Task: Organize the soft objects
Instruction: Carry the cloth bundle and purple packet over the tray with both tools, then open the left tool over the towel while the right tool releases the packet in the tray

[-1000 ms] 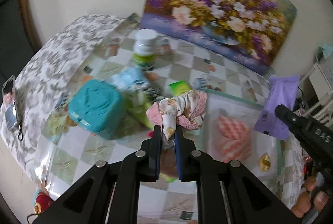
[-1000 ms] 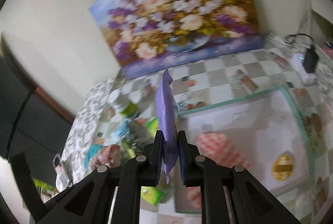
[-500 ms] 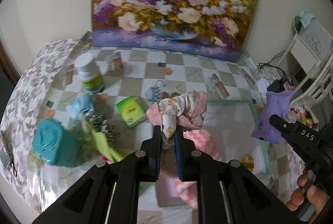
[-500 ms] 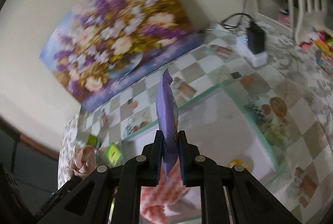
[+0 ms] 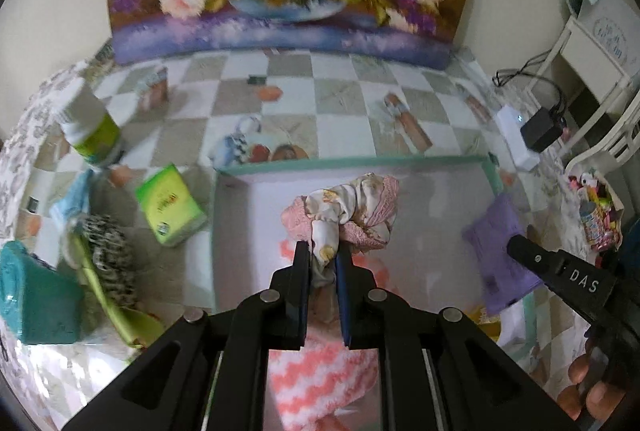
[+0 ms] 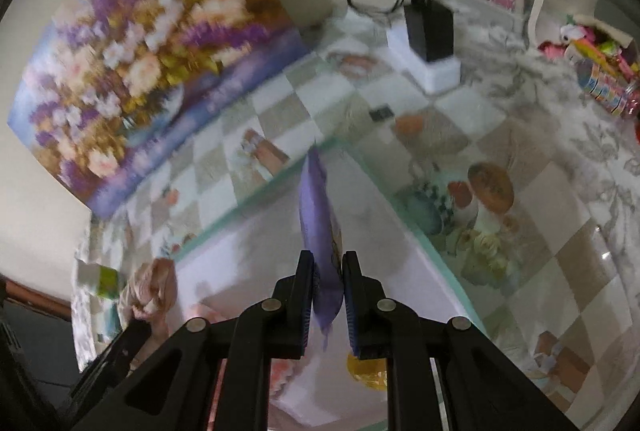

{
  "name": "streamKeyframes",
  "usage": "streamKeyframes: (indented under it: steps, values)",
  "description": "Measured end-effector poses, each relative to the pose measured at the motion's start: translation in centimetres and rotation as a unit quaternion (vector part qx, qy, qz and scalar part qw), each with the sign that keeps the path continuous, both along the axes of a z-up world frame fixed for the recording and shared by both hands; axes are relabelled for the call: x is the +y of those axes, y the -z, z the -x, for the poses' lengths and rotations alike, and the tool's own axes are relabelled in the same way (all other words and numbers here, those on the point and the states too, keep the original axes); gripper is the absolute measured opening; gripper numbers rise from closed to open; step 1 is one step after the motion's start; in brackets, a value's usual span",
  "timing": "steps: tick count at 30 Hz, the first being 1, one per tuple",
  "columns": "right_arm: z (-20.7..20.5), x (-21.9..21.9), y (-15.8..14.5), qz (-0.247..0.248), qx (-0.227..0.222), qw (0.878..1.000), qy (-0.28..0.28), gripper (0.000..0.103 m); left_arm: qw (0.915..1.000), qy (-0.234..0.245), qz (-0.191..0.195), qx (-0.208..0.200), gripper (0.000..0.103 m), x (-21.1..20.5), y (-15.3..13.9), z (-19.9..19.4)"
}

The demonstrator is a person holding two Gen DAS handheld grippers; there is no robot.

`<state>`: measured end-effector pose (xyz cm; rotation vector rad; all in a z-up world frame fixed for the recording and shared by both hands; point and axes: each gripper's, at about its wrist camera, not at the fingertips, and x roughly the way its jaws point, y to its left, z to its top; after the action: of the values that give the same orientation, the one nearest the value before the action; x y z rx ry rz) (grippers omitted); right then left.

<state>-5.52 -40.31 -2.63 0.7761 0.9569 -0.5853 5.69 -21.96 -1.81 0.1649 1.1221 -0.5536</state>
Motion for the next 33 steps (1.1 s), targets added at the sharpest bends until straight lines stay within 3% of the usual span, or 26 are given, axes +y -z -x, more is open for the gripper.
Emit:
streamKeyframes:
  steps: [5, 7, 9, 11, 13, 15, 18, 21, 24, 26, 33]
  values:
    - [-0.6, 0.4, 1.5, -0.004, 0.03, 0.999, -0.012, 0.017, 0.9998, 0.008, -0.007, 0.019, 0.015, -0.2, 1.5, 0.3]
    - [-0.6, 0.5, 1.8, -0.011, 0.038, 0.999, -0.012, 0.017, 0.9994, 0.004, -0.004, 0.033, 0.024, 0.1, 1.7, 0.2]
    - [-0.5, 0.6, 1.7, -0.006, 0.045, 0.999, -0.012, 0.02, 0.9993, -0.005, 0.0, 0.038, 0.045, 0.6, 1.4, 0.1]
    - [-0.4, 0.7, 1.4, 0.001, 0.048, 0.999, -0.011, 0.04, 0.9994, -0.012, 0.001, 0.033, 0.053, 1.0, 0.9, 0.1]
    - [-0.5, 0.8, 1.0, 0.008, 0.052, 0.999, -0.009, 0.051, 0.9994, -0.015, 0.0, 0.032, 0.058, 1.3, 0.6, 0.0]
    - [-0.5, 0.9, 0.6, 0.016, 0.057, 0.998, -0.01, 0.053, 0.9993, -0.021, 0.002, 0.032, 0.068, 1.7, 0.2, -0.1]
    - [-0.6, 1.1, 0.1, 0.03, 0.062, 0.998, -0.014, 0.064, 0.9991, -0.031, 0.004, 0.029, 0.082, 2.3, -0.1, -0.3]
    - [-0.7, 1.2, -0.3, 0.043, 0.068, 0.997, -0.019, 0.072, 0.999, -0.04, 0.0, 0.02, 0.087, 2.7, -0.4, -0.4]
    - [-0.9, 1.5, -0.8, 0.066, 0.077, 0.995, -0.024, 0.088, 0.9983, -0.056, -0.014, 0.011, 0.102, 3.2, -0.4, -0.7]
    - [-0.9, 1.7, -1.2, 0.084, 0.081, 0.993, -0.027, 0.103, 0.9973, -0.066, -0.027, 0.014, 0.103, 3.5, -0.3, -1.0]
    - [-0.9, 2.1, -1.9, 0.102, 0.083, 0.991, -0.035, 0.103, 0.996, -0.083, -0.025, 0.02, 0.103, 4.7, -0.2, -1.2]
